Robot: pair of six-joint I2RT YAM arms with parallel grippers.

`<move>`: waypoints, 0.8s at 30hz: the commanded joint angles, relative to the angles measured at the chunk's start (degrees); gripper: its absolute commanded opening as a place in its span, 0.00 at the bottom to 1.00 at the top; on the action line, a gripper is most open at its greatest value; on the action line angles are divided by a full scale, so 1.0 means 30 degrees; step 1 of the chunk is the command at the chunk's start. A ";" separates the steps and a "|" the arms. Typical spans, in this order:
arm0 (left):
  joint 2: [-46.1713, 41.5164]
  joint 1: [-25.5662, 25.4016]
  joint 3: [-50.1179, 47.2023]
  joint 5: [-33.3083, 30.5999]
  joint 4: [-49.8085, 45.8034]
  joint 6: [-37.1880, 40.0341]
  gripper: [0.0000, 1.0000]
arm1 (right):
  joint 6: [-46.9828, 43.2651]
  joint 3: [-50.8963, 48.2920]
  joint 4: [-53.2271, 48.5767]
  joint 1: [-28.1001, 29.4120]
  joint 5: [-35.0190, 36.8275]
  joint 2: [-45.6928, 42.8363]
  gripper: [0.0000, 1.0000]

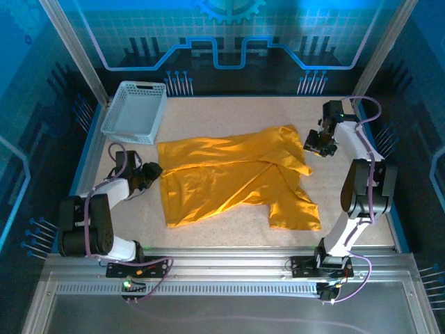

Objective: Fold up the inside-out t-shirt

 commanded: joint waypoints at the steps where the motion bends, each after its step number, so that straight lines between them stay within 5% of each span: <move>1: -0.2213 -0.0014 0.1461 -0.3786 -0.3507 0.0780 0.53 | -0.0130 0.0877 0.0039 0.0033 0.0826 -0.0968 0.46; 4: -0.2723 -0.0024 0.3094 -0.5199 -0.4625 0.1081 0.66 | -0.0810 0.2376 0.0361 0.0639 0.0943 -0.0409 0.57; 7: -0.0978 -0.0626 0.5233 -0.3043 -0.4232 0.1684 0.57 | -0.1080 0.5040 -0.0029 0.1141 0.0618 0.1934 0.57; 12: 0.3061 -0.2787 0.8461 -0.2272 -0.4520 0.2405 0.56 | -0.1959 0.9898 -0.0467 0.1409 0.0244 0.6821 0.59; 24: 0.8679 -0.3060 1.0963 -0.1503 -0.4078 0.2910 0.55 | -0.4235 2.1444 -0.5012 0.1529 -0.0850 1.5771 0.64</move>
